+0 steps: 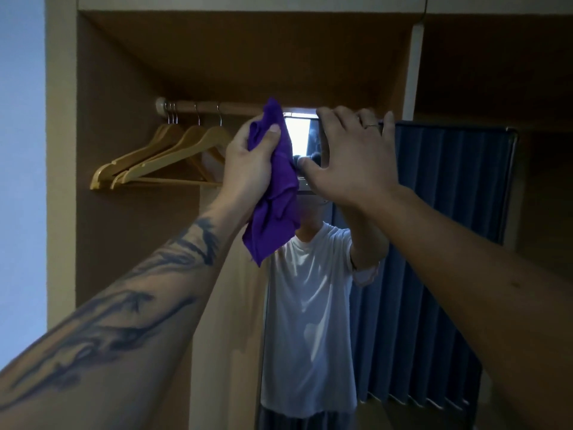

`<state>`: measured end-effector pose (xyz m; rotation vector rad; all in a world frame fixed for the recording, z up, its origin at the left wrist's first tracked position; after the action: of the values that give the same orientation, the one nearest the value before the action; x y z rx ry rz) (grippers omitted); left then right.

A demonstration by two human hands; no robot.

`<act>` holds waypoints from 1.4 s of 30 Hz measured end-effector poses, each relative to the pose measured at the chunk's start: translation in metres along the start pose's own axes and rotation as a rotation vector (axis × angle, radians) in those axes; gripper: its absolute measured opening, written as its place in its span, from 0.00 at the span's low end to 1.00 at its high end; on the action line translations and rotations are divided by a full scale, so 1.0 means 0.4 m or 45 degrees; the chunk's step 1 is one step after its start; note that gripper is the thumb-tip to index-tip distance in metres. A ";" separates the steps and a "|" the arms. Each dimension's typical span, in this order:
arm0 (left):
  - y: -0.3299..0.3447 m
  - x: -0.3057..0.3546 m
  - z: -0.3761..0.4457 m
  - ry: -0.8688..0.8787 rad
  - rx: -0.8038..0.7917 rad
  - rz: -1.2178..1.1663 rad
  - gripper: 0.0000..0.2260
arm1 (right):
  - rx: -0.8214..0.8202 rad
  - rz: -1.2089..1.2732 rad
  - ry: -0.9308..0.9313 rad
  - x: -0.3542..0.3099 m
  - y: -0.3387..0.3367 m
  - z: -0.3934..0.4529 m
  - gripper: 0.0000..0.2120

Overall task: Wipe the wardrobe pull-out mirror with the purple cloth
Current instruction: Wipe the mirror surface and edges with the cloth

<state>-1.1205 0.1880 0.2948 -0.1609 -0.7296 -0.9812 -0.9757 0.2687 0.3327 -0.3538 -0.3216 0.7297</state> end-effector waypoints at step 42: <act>-0.028 -0.123 -0.168 0.150 0.061 0.254 0.19 | 0.007 -0.007 0.040 -0.006 -0.003 -0.008 0.40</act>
<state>-1.1133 0.1866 0.2112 -0.1302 -0.6163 -0.7761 -0.9754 0.2653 0.3299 -0.3588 -0.2905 0.7184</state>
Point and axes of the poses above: each hand's wrist, its own z-axis towards the middle knuckle, its own y-axis out of the palm, x = y × z, the point moved 5 cm from there along z, towards the middle knuckle, and after that the axes turned 4 degrees about -x, right-handed, at the moved point
